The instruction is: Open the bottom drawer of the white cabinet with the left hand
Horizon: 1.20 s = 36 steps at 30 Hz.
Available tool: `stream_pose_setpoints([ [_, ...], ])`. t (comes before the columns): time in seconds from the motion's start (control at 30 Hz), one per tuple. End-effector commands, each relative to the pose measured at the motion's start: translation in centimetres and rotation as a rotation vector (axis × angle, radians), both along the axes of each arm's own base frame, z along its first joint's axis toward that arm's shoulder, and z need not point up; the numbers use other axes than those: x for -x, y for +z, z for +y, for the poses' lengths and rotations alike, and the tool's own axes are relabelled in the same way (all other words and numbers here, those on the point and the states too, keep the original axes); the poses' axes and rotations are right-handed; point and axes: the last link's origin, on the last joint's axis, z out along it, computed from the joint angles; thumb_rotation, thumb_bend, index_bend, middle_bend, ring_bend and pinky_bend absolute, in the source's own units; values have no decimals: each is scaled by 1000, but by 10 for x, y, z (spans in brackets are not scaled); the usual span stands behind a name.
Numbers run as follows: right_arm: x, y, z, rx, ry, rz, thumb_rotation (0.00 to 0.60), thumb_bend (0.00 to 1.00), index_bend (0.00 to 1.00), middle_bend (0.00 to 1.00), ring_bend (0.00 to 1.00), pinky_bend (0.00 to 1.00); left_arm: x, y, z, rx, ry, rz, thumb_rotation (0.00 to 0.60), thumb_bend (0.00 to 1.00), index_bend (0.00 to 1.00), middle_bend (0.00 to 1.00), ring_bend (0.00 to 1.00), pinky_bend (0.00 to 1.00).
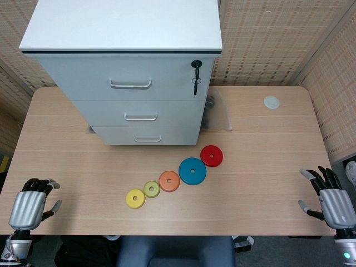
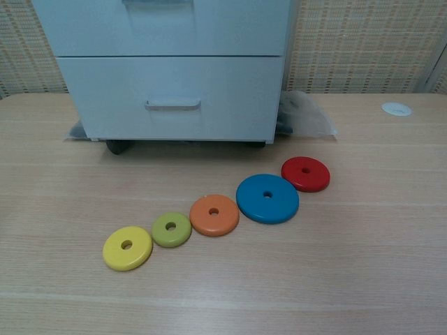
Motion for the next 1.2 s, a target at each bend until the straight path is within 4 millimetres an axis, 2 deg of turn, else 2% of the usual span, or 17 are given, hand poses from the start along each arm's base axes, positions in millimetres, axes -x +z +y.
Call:
stream_pose_setpoints([
  [0.03, -1, 0, 0, 11, 13, -2, 600, 207, 148, 178, 0, 0, 0, -1, 0, 9, 6, 3, 600, 246, 403, 368, 333, 242],
  [0.33, -1, 3, 1, 30, 26, -6, 600, 207, 148, 178, 0, 0, -2, 0, 5, 31, -11, -8, 600, 247, 403, 393, 353, 252],
  [0.4, -1, 2, 0, 30, 27, -9, 600, 207, 148, 178, 0, 0, -4, 1, 9, 41, -26, -2, 600, 247, 403, 422, 389, 311],
  [0.53, -3, 2, -1, 25, 38, -16, 600, 207, 148, 178, 0, 0, -15, 5, 25, 68, -95, -51, 600, 247, 399, 511, 481, 490],
  [0.73, -7, 4, -3, 42, 60, -27, 600, 207, 148, 178, 0, 0, -33, 4, 54, 153, -177, -182, 600, 247, 370, 685, 676, 837],
  [0.83, -9, 6, -4, 50, 67, -30, 600, 207, 148, 179, 0, 0, -36, 4, 61, 175, -190, -194, 600, 254, 353, 724, 720, 891],
  [0.9, -11, 10, -5, 65, 78, -33, 600, 207, 148, 179, 0, 0, -44, 4, 72, 205, -217, -205, 600, 294, 327, 772, 772, 947],
  [0.93, -14, 15, -7, 85, 91, -24, 600, 207, 148, 179, 0, 0, -56, 2, 85, 231, -252, -235, 600, 333, 311, 798, 801, 974],
  [1.0, -17, 17, -8, 87, 92, -25, 600, 207, 148, 178, 0, 0, -67, -2, 98, 266, -275, -259, 600, 400, 293, 833, 844, 995],
  [1.07, -18, 17, -8, 83, 93, -34, 600, 207, 148, 178, 0, 0, -77, -6, 109, 295, -288, -276, 600, 478, 270, 880, 904, 1000],
  [1.2, -20, 17, -7, 79, 91, -32, 600, 207, 148, 178, 0, 0, -97, -17, 133, 347, -301, -299, 600, 563, 228, 915, 956, 1000],
])
